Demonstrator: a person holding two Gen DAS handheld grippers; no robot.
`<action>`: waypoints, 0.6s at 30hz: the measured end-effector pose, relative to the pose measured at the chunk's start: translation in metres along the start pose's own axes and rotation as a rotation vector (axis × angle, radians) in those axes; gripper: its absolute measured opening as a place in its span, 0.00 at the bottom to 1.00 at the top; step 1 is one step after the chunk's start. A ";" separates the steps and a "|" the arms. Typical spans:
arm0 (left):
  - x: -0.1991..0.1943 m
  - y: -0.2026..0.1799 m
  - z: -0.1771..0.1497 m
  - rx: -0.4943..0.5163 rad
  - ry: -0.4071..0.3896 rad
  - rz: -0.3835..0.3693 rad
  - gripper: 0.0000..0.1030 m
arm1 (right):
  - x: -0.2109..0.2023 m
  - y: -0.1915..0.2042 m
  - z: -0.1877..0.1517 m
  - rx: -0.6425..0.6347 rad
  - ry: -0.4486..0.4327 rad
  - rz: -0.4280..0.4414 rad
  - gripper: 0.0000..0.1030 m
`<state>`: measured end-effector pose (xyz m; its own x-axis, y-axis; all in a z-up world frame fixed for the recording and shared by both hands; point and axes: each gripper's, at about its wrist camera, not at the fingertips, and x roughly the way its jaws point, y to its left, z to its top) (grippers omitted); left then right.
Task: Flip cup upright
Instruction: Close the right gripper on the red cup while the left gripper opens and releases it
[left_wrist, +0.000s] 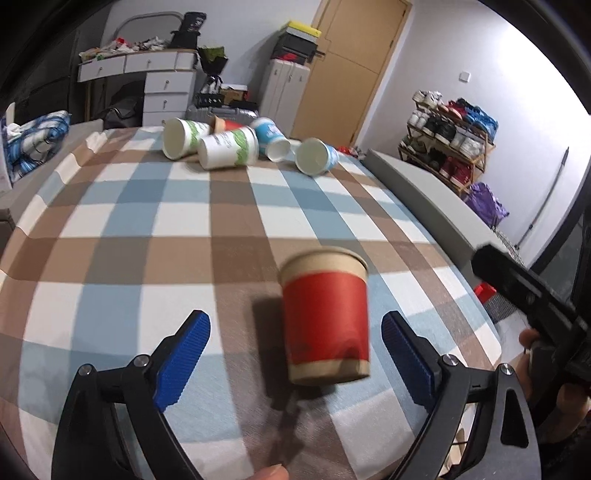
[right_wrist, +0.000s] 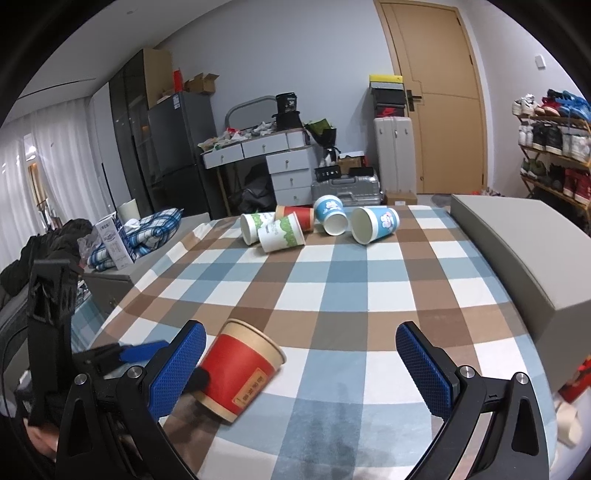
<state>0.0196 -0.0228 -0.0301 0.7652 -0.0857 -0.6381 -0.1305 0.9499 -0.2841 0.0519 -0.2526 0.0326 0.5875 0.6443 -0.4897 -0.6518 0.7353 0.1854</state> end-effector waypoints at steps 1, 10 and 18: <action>-0.001 0.003 0.002 -0.002 -0.004 0.007 0.95 | 0.001 0.000 0.000 0.003 0.002 -0.001 1.00; -0.003 0.034 0.008 -0.057 -0.016 0.066 0.98 | 0.021 0.000 -0.003 0.055 0.089 0.020 1.00; -0.013 0.047 0.018 -0.067 -0.057 0.099 0.98 | 0.048 0.002 -0.008 0.118 0.180 0.085 1.00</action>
<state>0.0152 0.0286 -0.0226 0.7810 0.0263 -0.6240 -0.2471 0.9306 -0.2700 0.0748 -0.2218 0.0025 0.4305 0.6650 -0.6103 -0.6287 0.7061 0.3259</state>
